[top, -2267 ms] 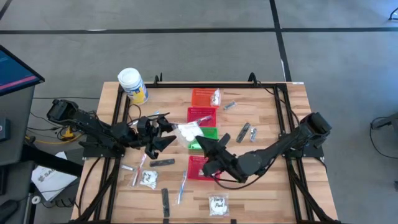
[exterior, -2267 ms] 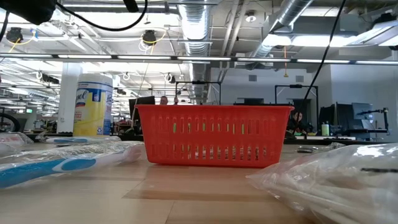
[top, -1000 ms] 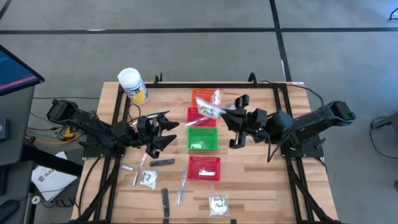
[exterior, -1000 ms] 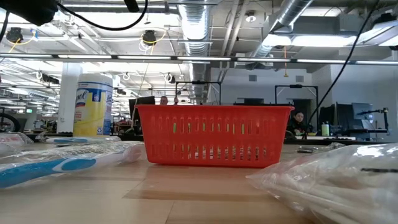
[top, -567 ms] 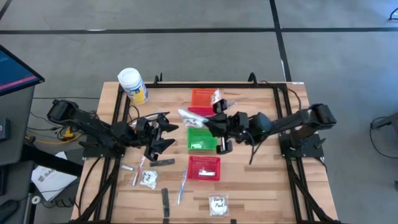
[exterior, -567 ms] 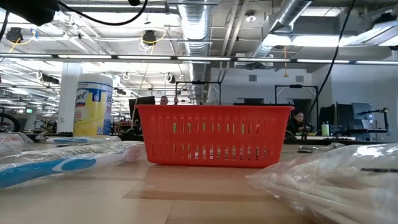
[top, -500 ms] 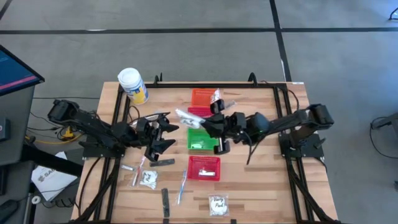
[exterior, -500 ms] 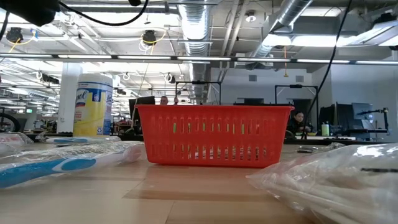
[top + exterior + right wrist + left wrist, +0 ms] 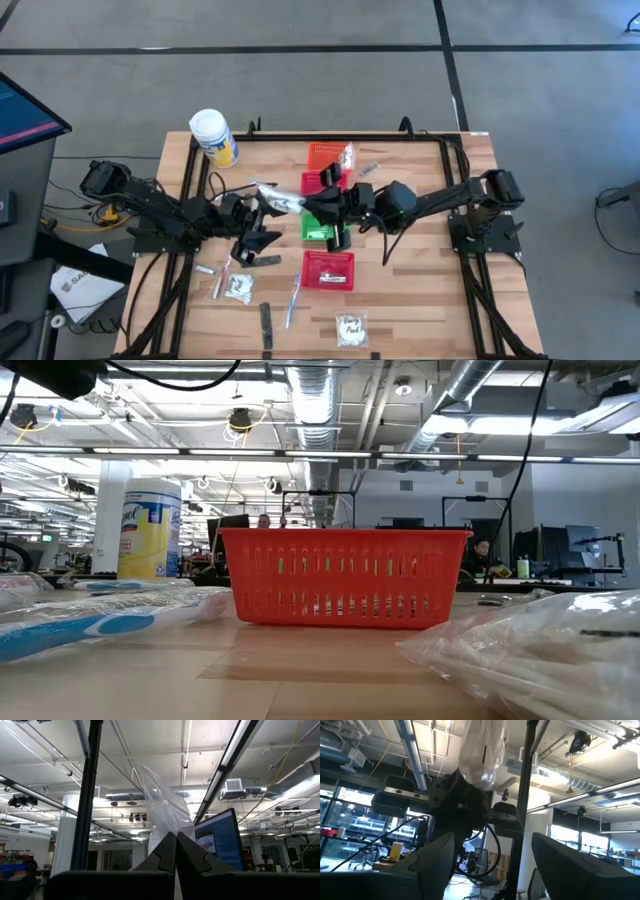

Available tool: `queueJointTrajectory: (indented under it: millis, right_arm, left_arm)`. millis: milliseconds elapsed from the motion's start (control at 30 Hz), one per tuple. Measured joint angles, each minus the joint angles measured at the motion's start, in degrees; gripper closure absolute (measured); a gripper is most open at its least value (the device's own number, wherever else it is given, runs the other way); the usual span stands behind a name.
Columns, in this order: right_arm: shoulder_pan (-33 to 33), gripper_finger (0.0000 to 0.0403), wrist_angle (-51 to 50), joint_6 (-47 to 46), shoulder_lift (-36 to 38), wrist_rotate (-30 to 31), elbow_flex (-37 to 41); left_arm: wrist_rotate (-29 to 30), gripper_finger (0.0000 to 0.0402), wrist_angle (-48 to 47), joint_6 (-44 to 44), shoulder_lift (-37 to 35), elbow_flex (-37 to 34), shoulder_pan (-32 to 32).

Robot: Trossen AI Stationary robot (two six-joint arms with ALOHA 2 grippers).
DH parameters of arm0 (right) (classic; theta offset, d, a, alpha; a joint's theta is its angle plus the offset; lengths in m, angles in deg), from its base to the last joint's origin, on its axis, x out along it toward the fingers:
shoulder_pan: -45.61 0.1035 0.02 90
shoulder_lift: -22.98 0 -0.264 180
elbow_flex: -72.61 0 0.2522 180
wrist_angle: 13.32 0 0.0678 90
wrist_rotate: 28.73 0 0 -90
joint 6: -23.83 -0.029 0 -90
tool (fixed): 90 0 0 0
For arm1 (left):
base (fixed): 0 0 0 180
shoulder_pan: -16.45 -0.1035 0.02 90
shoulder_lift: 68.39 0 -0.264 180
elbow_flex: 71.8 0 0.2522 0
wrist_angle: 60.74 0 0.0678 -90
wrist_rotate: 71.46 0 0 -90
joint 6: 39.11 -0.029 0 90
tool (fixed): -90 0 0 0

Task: Pick & Place Travel size toiletries
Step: Put the transparent cotton pack into the orange basket

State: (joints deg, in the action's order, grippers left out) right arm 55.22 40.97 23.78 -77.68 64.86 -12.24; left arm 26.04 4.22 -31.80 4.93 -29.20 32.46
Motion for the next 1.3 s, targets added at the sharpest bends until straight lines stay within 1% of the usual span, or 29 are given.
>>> queueJointTrajectory:
  millis: [267,567,667,1100,1200,1300]
  right_arm:
    - [0.2,0.0403,-2.8,0.0,0.0,-0.8,0.0]
    - [0.6,0.0403,-0.3,-1.8,-4.5,-0.8,-1.2]
    - [0.4,0.0403,0.6,-3.1,-5.0,-0.8,-1.3]
    - [0.8,0.0403,-0.5,-2.5,-5.2,-0.8,-1.3]
    - [1.2,0.0403,-0.6,-1.6,-5.6,-0.8,-1.3]
    - [1.3,0.0403,-0.1,-0.9,-5.5,-0.8,-1.3]
  left_arm:
    - [0.0,0.0143,0.3,-1.1,0.0,0.0,0.0]
    - [0.1,0.0143,0.6,-3.7,0.0,0.0,0.2]
    - [0.1,0.0143,0.6,-3.7,0.0,0.0,0.2]
    - [0.1,0.0144,0.8,-4.1,0.0,0.0,0.4]
    - [0.1,0.0155,0.8,-4.1,0.0,0.0,0.4]
    - [0.1,0.0183,0.8,-4.1,0.0,0.0,0.4]
